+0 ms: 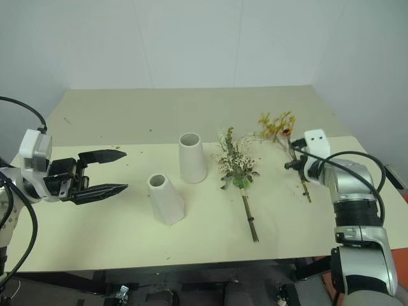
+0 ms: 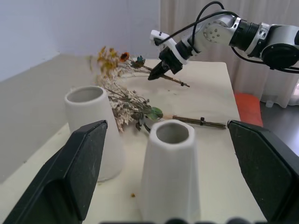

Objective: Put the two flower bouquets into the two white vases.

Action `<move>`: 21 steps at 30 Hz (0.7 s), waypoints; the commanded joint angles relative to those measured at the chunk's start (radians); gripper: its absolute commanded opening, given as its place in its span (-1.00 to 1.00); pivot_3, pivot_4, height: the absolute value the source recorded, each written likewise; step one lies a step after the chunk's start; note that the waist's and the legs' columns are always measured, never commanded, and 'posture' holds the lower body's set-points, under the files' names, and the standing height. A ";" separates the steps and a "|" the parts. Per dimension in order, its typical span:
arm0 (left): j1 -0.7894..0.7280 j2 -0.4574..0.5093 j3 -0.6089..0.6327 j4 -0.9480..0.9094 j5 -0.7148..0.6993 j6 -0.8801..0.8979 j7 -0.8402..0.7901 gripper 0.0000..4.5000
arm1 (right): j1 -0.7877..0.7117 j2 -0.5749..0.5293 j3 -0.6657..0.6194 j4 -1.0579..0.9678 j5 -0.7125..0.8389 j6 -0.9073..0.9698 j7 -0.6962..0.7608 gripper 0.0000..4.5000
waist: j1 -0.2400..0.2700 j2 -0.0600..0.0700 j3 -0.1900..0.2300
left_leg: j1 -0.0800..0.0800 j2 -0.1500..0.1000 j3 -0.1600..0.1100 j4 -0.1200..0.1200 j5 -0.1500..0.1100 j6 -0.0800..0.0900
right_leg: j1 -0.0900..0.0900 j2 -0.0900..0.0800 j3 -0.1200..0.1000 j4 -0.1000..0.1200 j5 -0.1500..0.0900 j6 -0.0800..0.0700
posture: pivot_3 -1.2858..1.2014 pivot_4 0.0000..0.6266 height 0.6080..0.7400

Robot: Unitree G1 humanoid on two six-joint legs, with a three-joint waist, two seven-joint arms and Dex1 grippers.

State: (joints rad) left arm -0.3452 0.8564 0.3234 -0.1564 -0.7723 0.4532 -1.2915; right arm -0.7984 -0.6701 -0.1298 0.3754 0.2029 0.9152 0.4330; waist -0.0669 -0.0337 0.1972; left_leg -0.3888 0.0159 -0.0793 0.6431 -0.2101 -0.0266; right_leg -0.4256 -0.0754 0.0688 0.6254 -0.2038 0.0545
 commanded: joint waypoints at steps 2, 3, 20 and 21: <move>-0.107 -0.012 -0.039 0.038 0.002 0.033 0.054 1.00 | -0.097 0.127 -0.201 -0.118 0.098 -0.232 -0.118 -0.98 | -0.006 0.000 0.000 | 0.000 0.000 0.000 0.000 0.000 0.000 | 0.000 0.000 0.000 0.000 0.000 0.001 | 0.03 -0.52 1.00; -0.130 -0.015 -0.051 0.051 0.012 0.038 0.067 1.00 | -0.109 0.152 -0.206 -0.144 0.120 -0.273 -0.094 -0.98 | -0.008 0.000 0.000 | 0.000 0.000 0.000 0.000 0.000 0.000 | 0.000 0.000 0.000 0.000 0.001 0.001 | 0.03 -0.52 1.00; -0.226 -0.062 -0.112 0.079 0.115 0.045 0.189 1.00 | -0.267 0.553 -0.065 -0.127 0.245 -0.761 0.117 -0.98 | -0.005 0.001 0.001 | 0.000 0.000 0.000 -0.002 0.000 0.000 | -0.003 0.000 0.000 0.002 0.005 -0.007 | 0.03 -0.52 1.00; -0.223 -0.061 -0.108 0.079 0.115 0.045 0.188 1.00 | -0.264 0.571 -0.053 -0.130 0.251 -0.761 0.128 -0.98 | -0.005 0.001 0.001 | 0.000 0.000 0.000 -0.002 0.000 0.000 | -0.003 0.000 0.000 0.002 0.005 -0.007 | 0.03 -0.52 1.00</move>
State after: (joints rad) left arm -0.5687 0.7807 0.1807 -0.0453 -0.6418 0.5019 -1.1023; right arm -1.0507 -0.1116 -0.1995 0.2680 0.4273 0.1842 0.5409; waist -0.0718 -0.0323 0.1980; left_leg -0.3889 0.0161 -0.0796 0.6416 -0.2100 -0.0266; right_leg -0.4284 -0.0752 0.0692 0.6280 -0.1983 0.0476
